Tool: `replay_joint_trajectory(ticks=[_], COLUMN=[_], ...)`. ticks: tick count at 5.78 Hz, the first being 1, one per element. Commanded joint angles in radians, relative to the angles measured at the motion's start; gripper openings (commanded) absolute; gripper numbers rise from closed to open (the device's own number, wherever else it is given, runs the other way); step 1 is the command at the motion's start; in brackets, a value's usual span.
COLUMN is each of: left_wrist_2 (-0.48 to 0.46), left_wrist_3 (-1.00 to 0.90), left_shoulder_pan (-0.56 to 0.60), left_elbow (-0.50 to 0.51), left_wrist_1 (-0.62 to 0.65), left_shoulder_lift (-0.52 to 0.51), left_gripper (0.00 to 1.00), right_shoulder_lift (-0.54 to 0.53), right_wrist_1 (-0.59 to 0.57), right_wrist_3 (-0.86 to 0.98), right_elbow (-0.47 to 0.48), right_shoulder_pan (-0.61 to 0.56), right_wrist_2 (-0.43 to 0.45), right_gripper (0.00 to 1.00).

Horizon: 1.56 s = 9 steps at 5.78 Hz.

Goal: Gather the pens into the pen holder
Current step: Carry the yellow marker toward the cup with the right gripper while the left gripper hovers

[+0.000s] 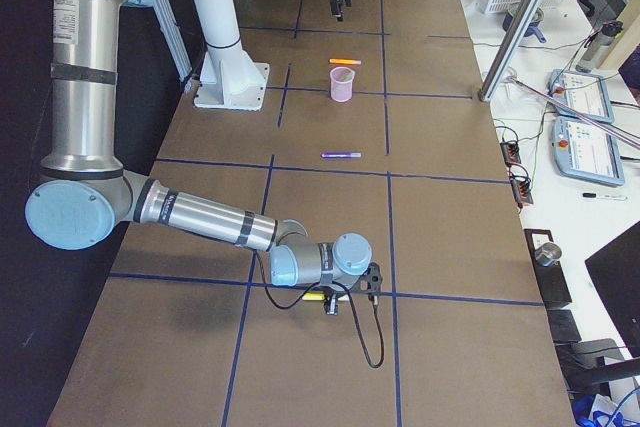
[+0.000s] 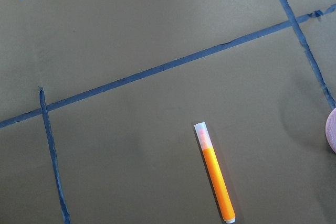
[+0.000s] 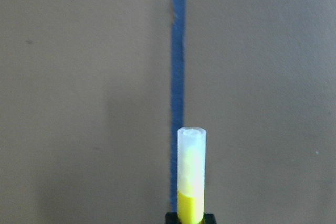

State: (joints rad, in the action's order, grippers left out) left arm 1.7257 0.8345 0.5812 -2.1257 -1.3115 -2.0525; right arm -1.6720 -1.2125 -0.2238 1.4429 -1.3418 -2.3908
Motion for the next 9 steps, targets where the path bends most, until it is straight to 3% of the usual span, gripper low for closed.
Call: replay_joint_trajectory(ticks=[1,2,3,4,6,9], left_wrist_2=[0.000,0.000,0.003,0.005,0.051,0.051], left_wrist_3=[0.000,0.000,0.000,0.000,0.002,0.002], left_shoulder_pan=[0.000,0.000,-0.001,-0.004,-0.004,-0.006], left_elbow=[-0.013,-0.019,-0.017,-0.014,-0.013,-0.002], left_wrist_1=[0.000,0.000,0.001,0.003,0.001,0.001], left_shoulder_lift=[0.009,0.035,0.040,0.040,0.049,0.051], left_gripper=[0.98,0.98,0.98,0.98,0.98,0.99], right_shoulder_lift=[-0.008,-0.005,0.007,0.009,0.163,0.378], right_wrist_1=[0.002,0.039,0.226,0.424,0.469,0.438], right_wrist_3=[-0.084,-0.165,-0.424,-0.591,-0.930,-1.016], right_elbow=[0.213,0.311,0.379,0.390,0.474,0.496], right_shoulder_pan=[0.003,0.021,0.132,0.268,0.479,0.770], right_wrist_2=[-0.004,0.005,0.059,0.181,0.412,0.823], right_gripper=[0.00,0.00,0.00,0.00,0.00,0.00])
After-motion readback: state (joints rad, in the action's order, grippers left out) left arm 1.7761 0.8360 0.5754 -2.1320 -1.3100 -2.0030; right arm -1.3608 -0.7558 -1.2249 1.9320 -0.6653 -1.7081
